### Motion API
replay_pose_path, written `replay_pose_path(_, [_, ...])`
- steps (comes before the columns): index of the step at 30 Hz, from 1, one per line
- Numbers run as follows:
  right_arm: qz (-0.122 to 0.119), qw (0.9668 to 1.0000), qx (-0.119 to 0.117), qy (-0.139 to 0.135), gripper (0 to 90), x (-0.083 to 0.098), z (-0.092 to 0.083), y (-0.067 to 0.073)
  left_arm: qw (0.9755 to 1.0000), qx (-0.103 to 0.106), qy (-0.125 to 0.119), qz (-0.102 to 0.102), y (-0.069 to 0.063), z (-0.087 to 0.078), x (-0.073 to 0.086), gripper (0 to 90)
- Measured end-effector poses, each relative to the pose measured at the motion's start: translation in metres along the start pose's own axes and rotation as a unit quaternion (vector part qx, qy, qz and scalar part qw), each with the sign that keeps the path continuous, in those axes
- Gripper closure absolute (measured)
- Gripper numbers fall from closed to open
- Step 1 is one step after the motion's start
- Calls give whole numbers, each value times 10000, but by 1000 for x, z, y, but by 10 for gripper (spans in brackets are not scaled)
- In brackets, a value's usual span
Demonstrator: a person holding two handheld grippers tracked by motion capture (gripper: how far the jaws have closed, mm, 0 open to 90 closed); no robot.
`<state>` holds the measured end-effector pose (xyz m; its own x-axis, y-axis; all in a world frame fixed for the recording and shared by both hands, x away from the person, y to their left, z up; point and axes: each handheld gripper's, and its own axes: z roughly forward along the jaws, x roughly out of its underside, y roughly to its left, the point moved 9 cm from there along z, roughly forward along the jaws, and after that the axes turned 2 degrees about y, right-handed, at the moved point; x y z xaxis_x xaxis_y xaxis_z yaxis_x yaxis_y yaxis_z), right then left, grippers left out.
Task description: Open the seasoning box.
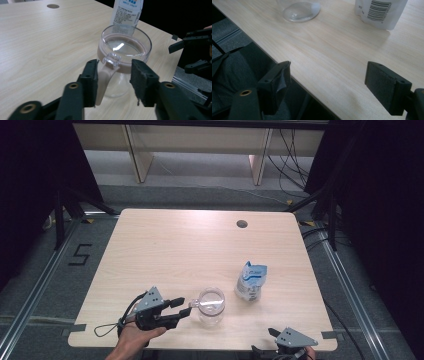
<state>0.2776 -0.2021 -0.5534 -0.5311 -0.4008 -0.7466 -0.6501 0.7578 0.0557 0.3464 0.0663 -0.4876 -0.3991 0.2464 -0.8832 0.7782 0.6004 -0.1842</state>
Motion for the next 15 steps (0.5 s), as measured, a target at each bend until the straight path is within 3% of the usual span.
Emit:
replay_pose_path(5, [-8, 10000, -42, -40, 241, -4, 3, 0, 9998, -94, -57, 143, -1, 3, -10, 702])
replay_pose_path(7, [121, 9998, -124, 33, 242, -3, 4, 2, 9997, -133, -94, 164, -1, 6, -13, 731])
replay_pose_path(11, [-51, 9999, -107, 2, 247, -6, 6, 0, 9995, -192, -93, 227, -2, 10, -18, 783])
replay_pose_path(15, [41, 10000, -44, -32, 249, -7, 6, -1, 9993, -247, -112, 248, -2, 13, -21, 821])
